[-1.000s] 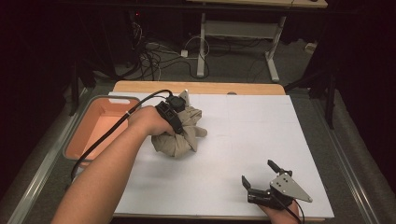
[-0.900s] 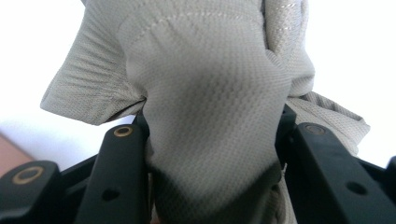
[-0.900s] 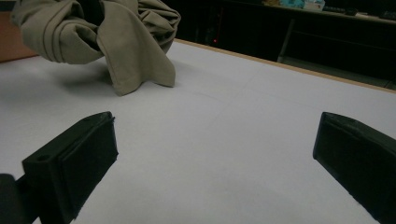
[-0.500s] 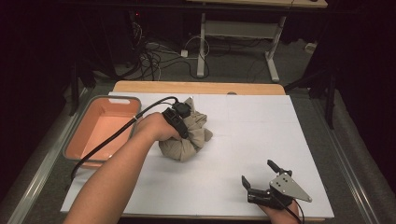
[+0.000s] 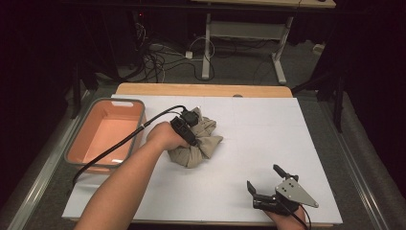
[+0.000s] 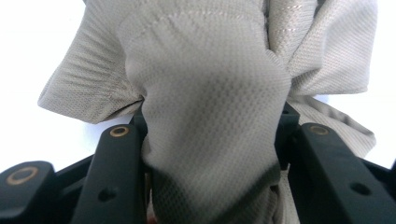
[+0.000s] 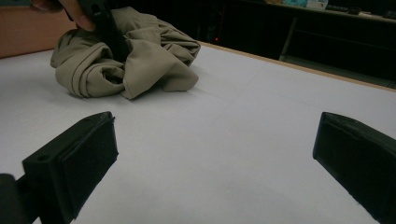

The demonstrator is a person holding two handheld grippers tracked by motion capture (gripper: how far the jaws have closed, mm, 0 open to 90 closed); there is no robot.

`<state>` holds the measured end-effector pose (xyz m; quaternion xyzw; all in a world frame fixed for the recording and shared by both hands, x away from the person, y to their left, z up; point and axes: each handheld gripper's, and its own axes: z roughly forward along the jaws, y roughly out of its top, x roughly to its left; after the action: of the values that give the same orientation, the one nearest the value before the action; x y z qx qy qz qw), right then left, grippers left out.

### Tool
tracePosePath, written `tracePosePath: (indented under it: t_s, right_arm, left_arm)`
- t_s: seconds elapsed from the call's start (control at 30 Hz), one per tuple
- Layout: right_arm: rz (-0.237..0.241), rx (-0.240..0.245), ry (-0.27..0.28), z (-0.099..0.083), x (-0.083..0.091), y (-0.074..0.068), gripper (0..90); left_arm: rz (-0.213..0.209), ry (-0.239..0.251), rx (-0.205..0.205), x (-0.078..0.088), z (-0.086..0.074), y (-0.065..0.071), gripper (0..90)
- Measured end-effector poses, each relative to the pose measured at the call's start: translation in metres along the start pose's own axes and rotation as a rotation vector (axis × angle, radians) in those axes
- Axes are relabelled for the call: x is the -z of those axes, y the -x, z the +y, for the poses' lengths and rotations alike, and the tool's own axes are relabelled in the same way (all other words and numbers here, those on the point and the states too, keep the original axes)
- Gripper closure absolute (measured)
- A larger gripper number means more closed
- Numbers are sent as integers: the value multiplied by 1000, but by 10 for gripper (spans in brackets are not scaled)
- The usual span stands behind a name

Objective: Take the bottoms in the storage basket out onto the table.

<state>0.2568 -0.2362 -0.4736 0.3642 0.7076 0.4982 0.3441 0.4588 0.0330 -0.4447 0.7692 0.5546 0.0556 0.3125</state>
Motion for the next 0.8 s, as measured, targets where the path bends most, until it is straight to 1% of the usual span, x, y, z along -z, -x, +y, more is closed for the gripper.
tracePosePath:
  t_s: [0.07, 0.17, 0.27, 0.37, 0.43, 0.5, 0.57, 0.6, 0.67, 0.7, 0.8]
  right_arm:
    - [4, 0, -3, 0, 0, 0, 7]
    - [1, 2, -3, 0, -1, -1, 7]
    - [4, 5, -3, 0, -2, -1, 7]
    - [5, 8, -5, 0, -2, -1, 7]
    - [5, 7, -5, 0, -2, -1, 7]
    - [5, 7, -6, 0, -2, -1, 7]
    - [4, 8, -6, 0, -2, -1, 7]
    - [3, 9, -5, 0, -1, -1, 7]
    - [1, 3, -5, -1, -1, 0, 7]
    - [1, 5, -6, -1, -1, 0, 7]
    - [0, 5, -5, 0, -1, 0, 7]
  left_arm:
    - [-17, 20, 12, -2, 0, -1, 518]
    - [-28, 42, 12, -5, -2, -3, 512]
    - [-42, 62, 38, -8, -2, -5, 489]
    - [-54, 78, 64, -10, -2, -8, 432]
    - [-62, 91, 71, -10, -4, -10, 412]
    - [-69, 96, 83, -11, -4, -12, 361]
    - [-89, 120, 91, -9, -6, -13, 314]
    - [-93, 129, 98, -8, -8, -14, 304]
    - [-101, 142, 107, -7, -9, -16, 253]
    - [-104, 149, 102, -5, -11, -17, 238]
    - [-121, 185, 111, 2, -14, -18, 180]
